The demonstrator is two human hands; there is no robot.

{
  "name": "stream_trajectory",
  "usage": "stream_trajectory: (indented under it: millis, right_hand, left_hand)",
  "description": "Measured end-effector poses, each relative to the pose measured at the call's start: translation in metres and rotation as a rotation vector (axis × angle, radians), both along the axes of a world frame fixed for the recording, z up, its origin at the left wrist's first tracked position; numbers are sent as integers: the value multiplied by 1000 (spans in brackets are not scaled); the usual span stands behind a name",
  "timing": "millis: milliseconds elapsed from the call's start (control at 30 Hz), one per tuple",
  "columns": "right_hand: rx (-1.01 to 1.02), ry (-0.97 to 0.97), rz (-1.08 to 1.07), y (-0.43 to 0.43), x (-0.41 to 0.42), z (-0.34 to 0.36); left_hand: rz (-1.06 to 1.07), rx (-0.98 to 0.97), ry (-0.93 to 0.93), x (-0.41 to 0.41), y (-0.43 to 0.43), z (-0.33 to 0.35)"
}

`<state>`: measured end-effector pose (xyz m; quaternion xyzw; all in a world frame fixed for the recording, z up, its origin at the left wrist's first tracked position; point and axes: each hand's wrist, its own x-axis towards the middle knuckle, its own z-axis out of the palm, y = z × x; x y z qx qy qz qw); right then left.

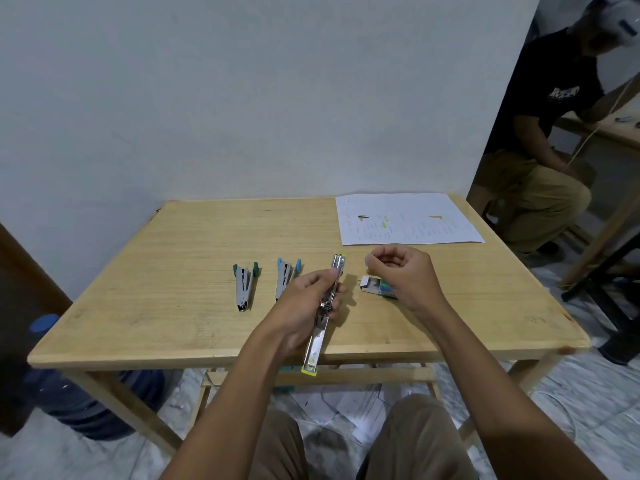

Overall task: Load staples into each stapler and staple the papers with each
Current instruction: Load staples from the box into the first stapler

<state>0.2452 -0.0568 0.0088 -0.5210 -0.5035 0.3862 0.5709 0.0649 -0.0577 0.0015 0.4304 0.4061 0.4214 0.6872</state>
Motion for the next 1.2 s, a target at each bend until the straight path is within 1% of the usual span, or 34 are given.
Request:
stream_trajectory:
  millis: [100,133,233,300,467,633,833,933,1033,1200]
  right_hand:
    - [-48,107,56,-1,-8,-4]
    - [-53,112,76,-1,-10,-6]
    - [-50,41,97,-3,-18,-8]
    - [-21,-27,116,-4,-23,-9]
    - [76,-220,107,-4,-31,-8]
    - [41,-263,75,-5,-34,-12]
    - [119,-378,63,-5,-37,-15]
    - [98,-426,67,-2,-37,-16]
    - [63,-381,73,0,-35,-16]
    - [12,-450,126,2,-33,-9]
  left_hand:
    - [-65,-36,-94,-3,2,-10]
    - [-84,-49,-138,-4,3,-13]
    - [-145,-94,-263,-8,6,-17]
    - [-177,-115,-299,-8,8,-18]
    - [-159,-107,-295,-8,12,-22]
    - [-158,-78,-287,-8,12,-23]
    - [-177,-124,-340,-9,12,-22]
    - [-170,-139,-350,-9,11,-21]
    - [-172,-148,-364,-9,12,-21]
    - [-164,-170,-381,-9,12,-22]
